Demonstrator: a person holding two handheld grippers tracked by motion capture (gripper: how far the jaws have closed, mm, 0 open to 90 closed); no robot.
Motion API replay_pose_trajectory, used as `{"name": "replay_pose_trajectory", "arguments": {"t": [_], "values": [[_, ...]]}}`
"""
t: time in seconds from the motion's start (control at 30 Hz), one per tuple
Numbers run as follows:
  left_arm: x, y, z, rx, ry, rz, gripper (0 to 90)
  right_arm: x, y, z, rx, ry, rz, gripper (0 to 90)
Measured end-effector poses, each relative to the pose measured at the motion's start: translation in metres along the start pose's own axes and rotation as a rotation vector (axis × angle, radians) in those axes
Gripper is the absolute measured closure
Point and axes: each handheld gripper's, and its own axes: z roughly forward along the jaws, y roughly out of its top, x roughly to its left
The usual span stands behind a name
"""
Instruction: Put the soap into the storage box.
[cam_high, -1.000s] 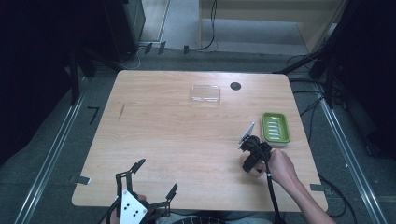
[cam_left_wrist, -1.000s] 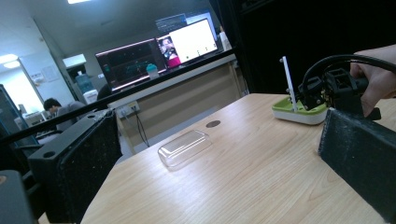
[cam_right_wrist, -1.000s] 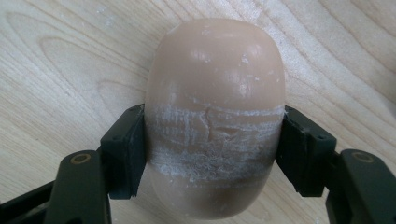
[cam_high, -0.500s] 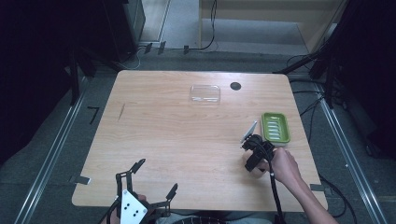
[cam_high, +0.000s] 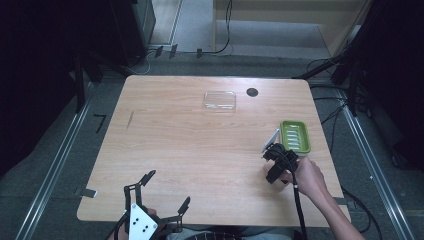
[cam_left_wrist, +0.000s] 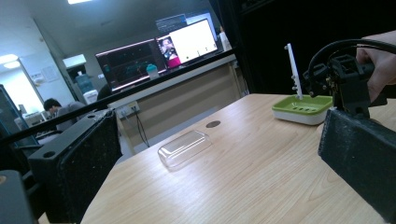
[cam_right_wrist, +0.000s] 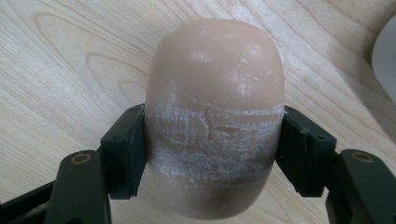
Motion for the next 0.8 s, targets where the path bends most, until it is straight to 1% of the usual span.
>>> {"name": "replay_pose_trajectory", "arguments": {"t": [0.23, 0.27, 0.3, 0.53, 0.67, 0.8], "values": [[0.000, 0.000, 0.000, 0.000, 0.000, -0.001, 0.0, -0.005, -0.003, -0.002, 0.002, -0.002, 0.010, 33.7], [0.000, 0.000, 0.000, -0.001, 0.000, -0.002, 0.0, -0.006, -0.004, -0.003, 0.002, 0.001, 0.017, 33.7], [0.000, 0.000, 0.000, 0.000, 0.000, -0.001, 0.0, -0.007, -0.004, -0.003, 0.001, -0.002, 0.012, 33.7], [0.000, 0.000, 0.000, -0.002, 0.000, -0.002, 0.0, -0.014, -0.008, -0.006, 0.003, -0.001, 0.039, 33.8], [0.000, 0.000, 0.000, -0.002, 0.000, -0.001, 0.0, -0.019, -0.011, -0.006, 0.000, -0.003, 0.041, 33.8], [0.000, 0.000, 0.000, -0.001, 0.000, 0.000, 0.0, -0.023, -0.013, -0.007, 0.006, -0.003, 0.054, 33.8]]}}
